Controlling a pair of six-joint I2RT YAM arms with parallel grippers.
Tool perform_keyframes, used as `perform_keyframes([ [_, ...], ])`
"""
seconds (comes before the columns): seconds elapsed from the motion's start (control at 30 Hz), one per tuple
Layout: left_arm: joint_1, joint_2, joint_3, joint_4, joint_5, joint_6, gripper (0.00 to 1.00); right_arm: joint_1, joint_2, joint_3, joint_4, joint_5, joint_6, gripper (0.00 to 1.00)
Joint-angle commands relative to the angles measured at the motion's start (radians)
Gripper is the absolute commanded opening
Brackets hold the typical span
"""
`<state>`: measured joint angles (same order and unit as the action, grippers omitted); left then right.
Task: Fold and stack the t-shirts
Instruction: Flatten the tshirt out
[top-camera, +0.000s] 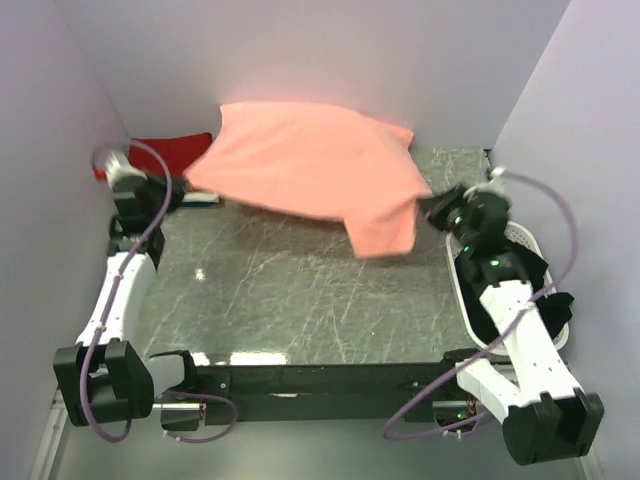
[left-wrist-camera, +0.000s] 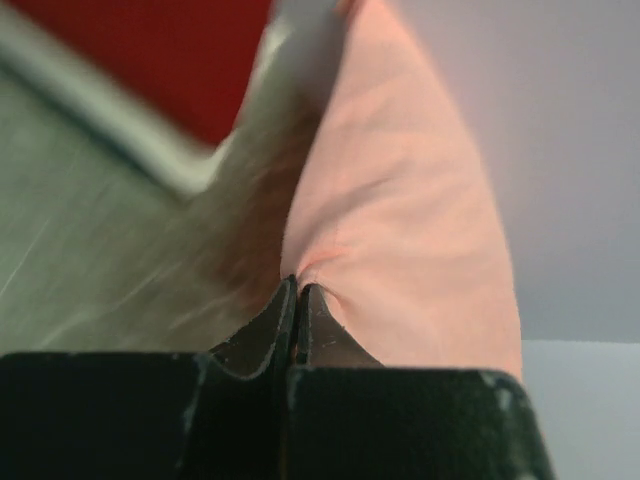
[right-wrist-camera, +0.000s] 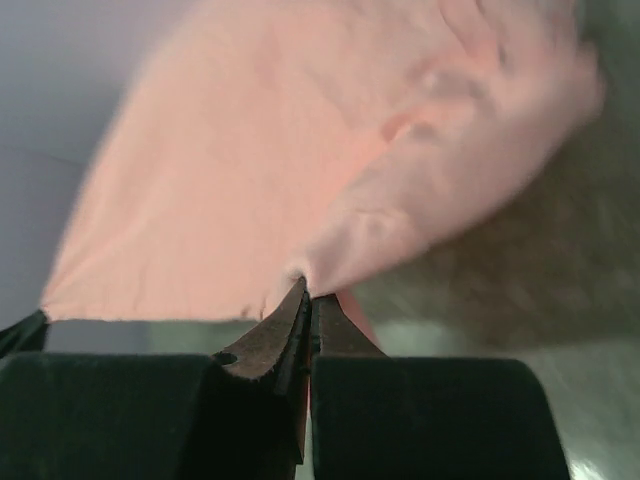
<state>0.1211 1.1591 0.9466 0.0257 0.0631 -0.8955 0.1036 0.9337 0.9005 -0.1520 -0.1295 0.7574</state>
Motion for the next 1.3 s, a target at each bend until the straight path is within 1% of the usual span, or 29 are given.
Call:
perform_keyframes([
  [0.0,0.002,-0.064,-0.24,0.057,-0.041,-0.129,0.01,-0.016,0.0,-0.232,0.012,-0.004,-0.012,0.0],
  [0.07,0.002,-0.087,-0.342,0.095,-0.062,-0.167,0.01,-0.03,0.043,-0.306,0.037,-0.021,-0.02,0.0],
  [0.1,0.003,-0.09,-0.435,0.138,-0.06,-0.175,0.01,-0.048,0.089,-0.354,0.037,-0.025,-0.029,0.0],
  [0.17,0.003,-0.078,-0.517,0.154,-0.06,-0.189,0.01,-0.064,0.135,-0.382,0.04,-0.054,-0.042,0.0],
  [0.27,0.002,-0.068,-0.575,0.168,-0.108,-0.177,0.01,-0.085,0.18,-0.417,0.045,-0.085,-0.05,0.0],
  [0.33,0.002,-0.079,-0.594,0.155,-0.14,-0.162,0.01,-0.09,0.168,-0.434,0.02,-0.07,-0.055,0.04],
  [0.47,0.002,-0.117,-0.624,0.141,-0.174,-0.135,0.02,-0.096,0.105,-0.427,-0.035,-0.021,-0.064,0.24],
  [0.5,0.002,-0.121,-0.624,0.143,-0.168,-0.131,0.02,-0.094,0.078,-0.42,-0.043,-0.01,-0.067,0.33],
  [0.53,0.002,-0.124,-0.624,0.151,-0.154,-0.123,0.04,-0.096,0.065,-0.413,-0.055,-0.009,-0.076,0.38],
  [0.57,0.002,-0.127,-0.624,0.154,-0.148,-0.122,0.04,-0.096,0.054,-0.391,-0.064,-0.002,-0.081,0.45],
  [0.6,0.003,-0.125,-0.626,0.158,-0.138,-0.118,0.05,-0.094,0.041,-0.378,-0.079,-0.001,-0.089,0.47],
  [0.63,0.002,-0.127,-0.628,0.163,-0.128,-0.114,0.09,-0.087,0.031,-0.364,-0.116,0.005,-0.098,0.48],
  [0.67,0.002,-0.133,-0.629,0.158,-0.123,-0.112,0.13,-0.055,0.018,-0.347,-0.135,0.02,-0.104,0.48],
  [0.7,0.002,-0.137,-0.631,0.157,-0.121,-0.111,0.16,-0.023,-0.019,-0.344,-0.147,0.045,-0.101,0.51],
  [0.73,0.002,-0.144,-0.635,0.157,-0.117,-0.108,0.2,0.011,-0.038,-0.345,-0.173,0.098,-0.095,0.53],
  [0.77,0.002,-0.159,-0.638,0.154,-0.117,-0.105,0.28,0.045,-0.058,-0.354,-0.178,0.117,-0.077,0.54],
  [0.8,0.002,-0.168,-0.64,0.14,-0.123,-0.103,0.33,0.144,-0.081,-0.363,-0.179,0.128,-0.064,0.54],
  [0.83,0.002,-0.18,-0.641,0.135,-0.124,-0.102,0.4,0.192,-0.088,-0.373,-0.182,0.181,-0.05,0.54],
  [0.87,0.003,-0.209,-0.646,0.131,-0.128,-0.102,0.44,0.25,-0.091,-0.394,-0.181,0.207,-0.017,0.54],
  [0.9,0.002,-0.223,-0.646,0.1,-0.143,-0.105,0.48,0.356,-0.084,-0.405,-0.179,0.244,-0.001,0.54],
  [0.93,0.002,-0.26,-0.644,0.089,-0.15,-0.103,0.53,0.413,-0.072,-0.414,-0.179,0.279,0.034,0.54],
  [0.97,0.0,-0.281,-0.643,0.077,-0.16,-0.103,0.53,0.456,-0.059,-0.429,-0.172,0.336,0.042,0.54],
  [1.0,0.002,-0.301,-0.646,0.062,-0.17,-0.105,0.54,0.496,-0.023,-0.437,-0.152,0.352,0.045,0.54],
  [1.03,0.0,-0.323,-0.647,0.05,-0.181,-0.109,0.55,0.569,0.005,-0.442,-0.121,0.37,0.051,0.54],
  [1.07,-0.001,-0.364,-0.652,0.039,-0.184,-0.111,0.56,0.597,0.037,-0.43,-0.11,0.404,0.051,0.53],
  [1.1,-0.001,-0.381,-0.652,0.033,-0.186,-0.114,0.56,0.632,0.109,-0.419,-0.104,0.425,0.049,0.53],
  [1.13,-0.001,-0.407,-0.649,0.02,-0.18,-0.112,0.57,0.68,0.143,-0.402,-0.107,0.45,0.048,0.52],
  [1.2,-0.003,-0.424,-0.643,0.011,-0.169,-0.106,0.57,0.725,0.254,-0.342,-0.119,0.517,0.045,0.52],
  [1.27,-0.006,-0.43,-0.628,-0.003,-0.155,-0.099,0.57,0.774,0.315,-0.281,-0.162,0.573,0.049,0.52],
])
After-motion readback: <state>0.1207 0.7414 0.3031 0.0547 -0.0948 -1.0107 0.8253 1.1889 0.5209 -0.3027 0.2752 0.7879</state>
